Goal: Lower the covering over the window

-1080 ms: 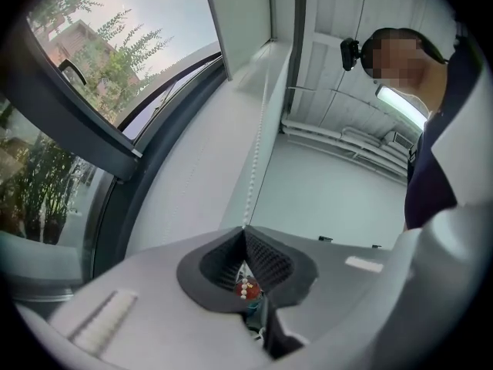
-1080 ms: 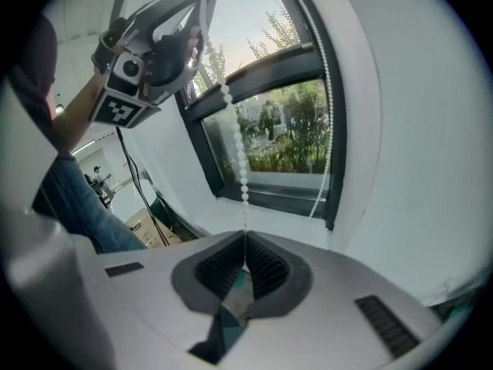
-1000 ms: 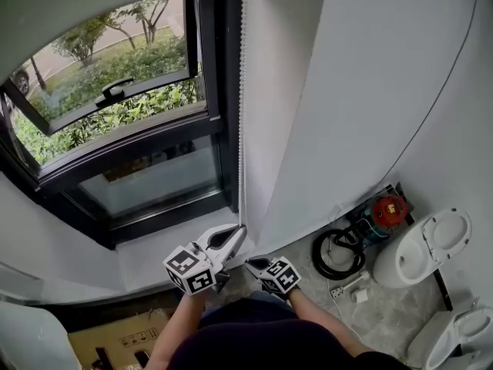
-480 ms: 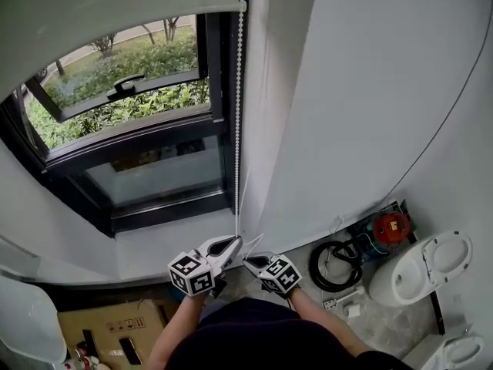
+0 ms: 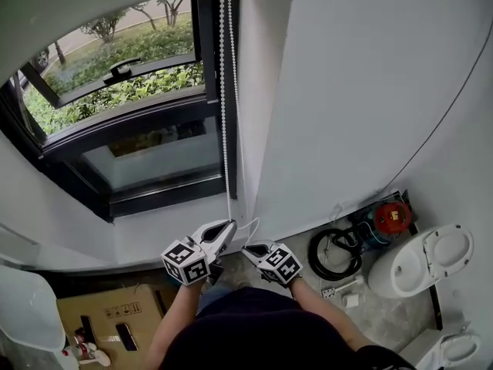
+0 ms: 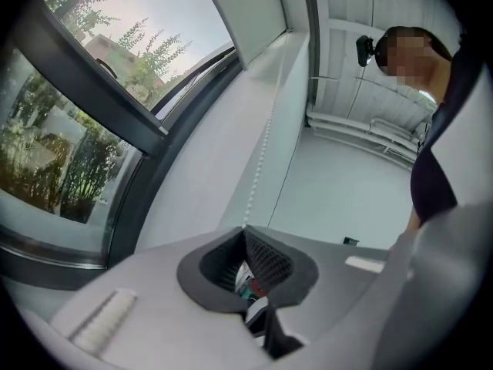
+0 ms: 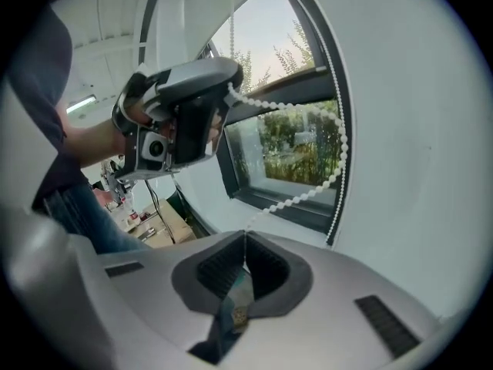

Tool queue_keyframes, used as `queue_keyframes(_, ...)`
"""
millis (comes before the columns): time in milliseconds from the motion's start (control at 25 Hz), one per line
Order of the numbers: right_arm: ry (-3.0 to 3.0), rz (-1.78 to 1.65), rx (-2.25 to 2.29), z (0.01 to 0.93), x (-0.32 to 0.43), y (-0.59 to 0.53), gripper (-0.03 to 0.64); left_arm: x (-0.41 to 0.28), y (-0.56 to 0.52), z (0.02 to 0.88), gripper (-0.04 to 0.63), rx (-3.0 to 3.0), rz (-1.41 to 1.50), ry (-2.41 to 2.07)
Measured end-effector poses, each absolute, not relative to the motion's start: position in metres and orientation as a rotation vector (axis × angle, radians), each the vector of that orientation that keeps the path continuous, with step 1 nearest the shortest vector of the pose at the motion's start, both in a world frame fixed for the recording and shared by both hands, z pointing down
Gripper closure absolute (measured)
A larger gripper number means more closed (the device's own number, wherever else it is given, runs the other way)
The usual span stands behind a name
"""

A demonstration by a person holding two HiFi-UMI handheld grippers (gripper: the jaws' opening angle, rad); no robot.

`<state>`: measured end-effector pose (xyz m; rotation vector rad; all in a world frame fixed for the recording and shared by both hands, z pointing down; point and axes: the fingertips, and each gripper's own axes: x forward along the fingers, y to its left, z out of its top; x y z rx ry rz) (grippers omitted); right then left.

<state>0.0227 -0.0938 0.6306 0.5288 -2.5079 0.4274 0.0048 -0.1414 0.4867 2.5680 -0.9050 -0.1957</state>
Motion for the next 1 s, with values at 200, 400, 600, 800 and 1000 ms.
queue_keyframes(200,-2.517,0.422,0.576,0.625,0.030,-0.100,0.603,0.005,-0.141,0.486,0.584,2.558,-0.204,-0.895)
queue_keyframes(400,-2.529,0.400,0.577,0.622,0.026,-0.101,0.603,0.013,-0.133,0.486,0.583,2.549,-0.211,-0.887)
queue_keyframes(600,-2.552,0.386,0.571,0.614,0.021,-0.100,0.603,0.009,-0.134,0.488,0.583,2.578,-0.154,-0.929)
queue_keyframes(800,-2.549,0.370,0.540,0.618,0.018,-0.095,0.603,0.001,-0.130,0.492,0.584,2.576,-0.165,-0.970)
queue_keyframes(1000,-2.541,0.373,0.540,0.619,0.020,-0.095,0.603,-0.001,-0.131,0.499,0.584,2.572,-0.126,-0.987)
